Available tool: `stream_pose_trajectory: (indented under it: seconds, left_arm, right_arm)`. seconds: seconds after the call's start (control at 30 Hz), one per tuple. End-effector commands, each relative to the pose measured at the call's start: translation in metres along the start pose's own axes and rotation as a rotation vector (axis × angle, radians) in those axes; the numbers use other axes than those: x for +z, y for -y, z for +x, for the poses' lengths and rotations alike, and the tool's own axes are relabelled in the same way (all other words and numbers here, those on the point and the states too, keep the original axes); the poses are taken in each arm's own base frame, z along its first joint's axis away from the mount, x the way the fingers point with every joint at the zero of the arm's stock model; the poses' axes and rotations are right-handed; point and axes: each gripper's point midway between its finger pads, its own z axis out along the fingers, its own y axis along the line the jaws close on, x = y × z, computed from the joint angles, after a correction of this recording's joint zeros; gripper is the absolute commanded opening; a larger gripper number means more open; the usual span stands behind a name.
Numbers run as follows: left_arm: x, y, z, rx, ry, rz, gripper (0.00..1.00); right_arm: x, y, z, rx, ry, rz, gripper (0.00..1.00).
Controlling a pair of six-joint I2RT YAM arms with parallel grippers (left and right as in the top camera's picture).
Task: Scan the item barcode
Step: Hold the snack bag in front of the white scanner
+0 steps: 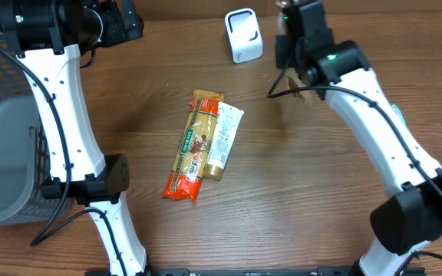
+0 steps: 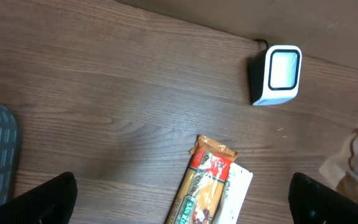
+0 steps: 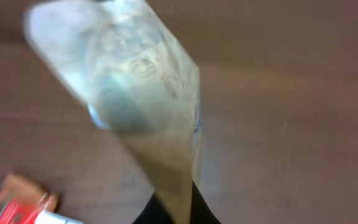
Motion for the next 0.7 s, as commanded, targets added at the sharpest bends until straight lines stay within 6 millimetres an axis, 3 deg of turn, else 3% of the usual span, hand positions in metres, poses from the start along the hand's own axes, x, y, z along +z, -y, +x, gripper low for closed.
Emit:
stream_pose_trajectory:
  seconds: [0.0,0.3,0.67]
  left_arm:
    - [-0.009,0.005,-0.001,0.012,0.020,0.004,0.99]
    - [-0.009,0.005,-0.001,0.012,0.021,0.003,0.99]
    - [-0.009,0.005,-0.001,0.012,0.020,0.004,0.99]
  right_arm:
    - [0.015,0.007,-0.018,-0.185,0.066,0.091,0.04]
    - [0.074,-0.008,-0.012,-0.438,0.085,0.150,0.04]
    - [0.081,-0.033,-0.036,-0.648,0.208,0.277,0.04]
